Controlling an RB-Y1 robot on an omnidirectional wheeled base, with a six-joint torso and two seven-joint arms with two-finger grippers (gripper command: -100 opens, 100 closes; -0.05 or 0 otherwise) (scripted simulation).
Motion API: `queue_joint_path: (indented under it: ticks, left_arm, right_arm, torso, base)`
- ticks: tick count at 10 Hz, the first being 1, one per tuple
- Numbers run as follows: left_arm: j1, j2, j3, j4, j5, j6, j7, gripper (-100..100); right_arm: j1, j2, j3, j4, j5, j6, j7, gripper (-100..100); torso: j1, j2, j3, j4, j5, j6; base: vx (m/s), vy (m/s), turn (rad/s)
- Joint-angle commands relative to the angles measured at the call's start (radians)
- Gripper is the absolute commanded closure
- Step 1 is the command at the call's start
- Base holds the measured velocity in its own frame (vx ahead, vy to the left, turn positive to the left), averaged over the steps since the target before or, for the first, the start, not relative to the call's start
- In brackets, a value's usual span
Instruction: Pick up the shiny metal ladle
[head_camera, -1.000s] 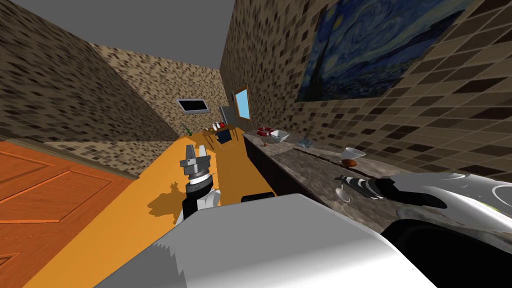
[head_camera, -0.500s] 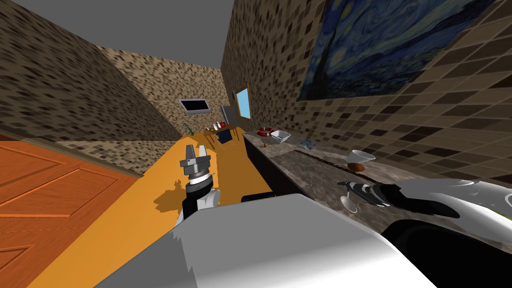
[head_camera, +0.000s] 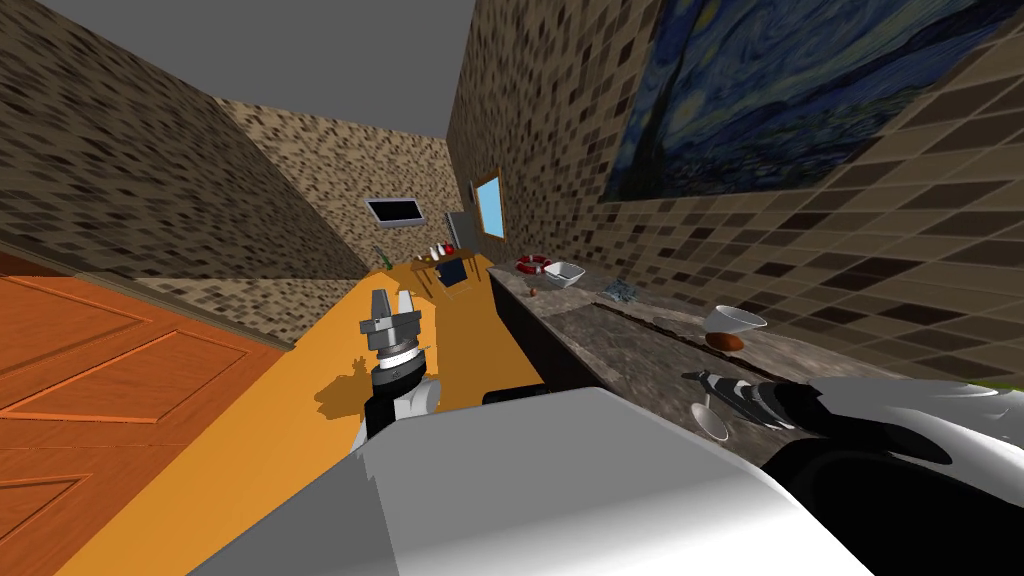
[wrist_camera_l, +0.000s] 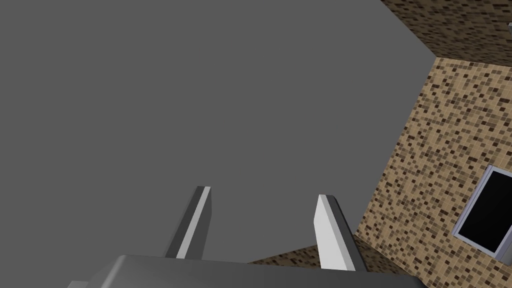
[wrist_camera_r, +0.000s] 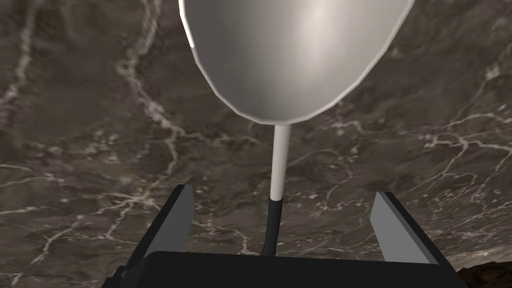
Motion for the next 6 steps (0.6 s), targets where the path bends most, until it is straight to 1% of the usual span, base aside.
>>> queue_joint_path:
  ticks: [1,2,3,4,6]
  left_arm:
    - [0.000,0.000,0.000,0.000,0.000,0.000,0.000,0]
    - [0.000,0.000,0.000,0.000,0.000,0.000,0.000,0]
    - [0.000,0.000,0.000,0.000,0.000,0.000,0.000,0]
    - [0.000,0.000,0.000,0.000,0.000,0.000,0.000,0]
    - [0.000,0.000,0.000,0.000,0.000,0.000,0.000,0]
  right_arm:
    - [-0.016,0.032,0.017,0.008,0.006,0.002,0.020,-100]
    - [-0.022,0.060,0.025,0.012,0.011,0.006,0.037,-100]
    - [-0.031,0.043,0.030,0.018,0.009,-0.002,0.025,-100]
    - [-0.033,0.045,0.033,0.020,0.010,-0.003,0.027,100]
    - [-0.032,0.045,0.033,0.020,0.009,-0.002,0.026,100]
  torso:
    - [0.000,0.000,0.000,0.000,0.000,0.000]
    - [0.000,0.000,0.000,0.000,0.000,0.000]
    - [0.000,0.000,0.000,0.000,0.000,0.000]
    - [0.001,0.001,0.001,0.000,0.000,0.000]
    - [0.001,0.002,0.001,0.001,0.000,-0.001]
  base:
    - [0.040,-0.014,0.048]
    - [0.038,-0.012,0.049]
    - [0.016,-0.005,0.009]
    - [0.000,0.000,0.000]
    - [0.000,-0.001,-0.005]
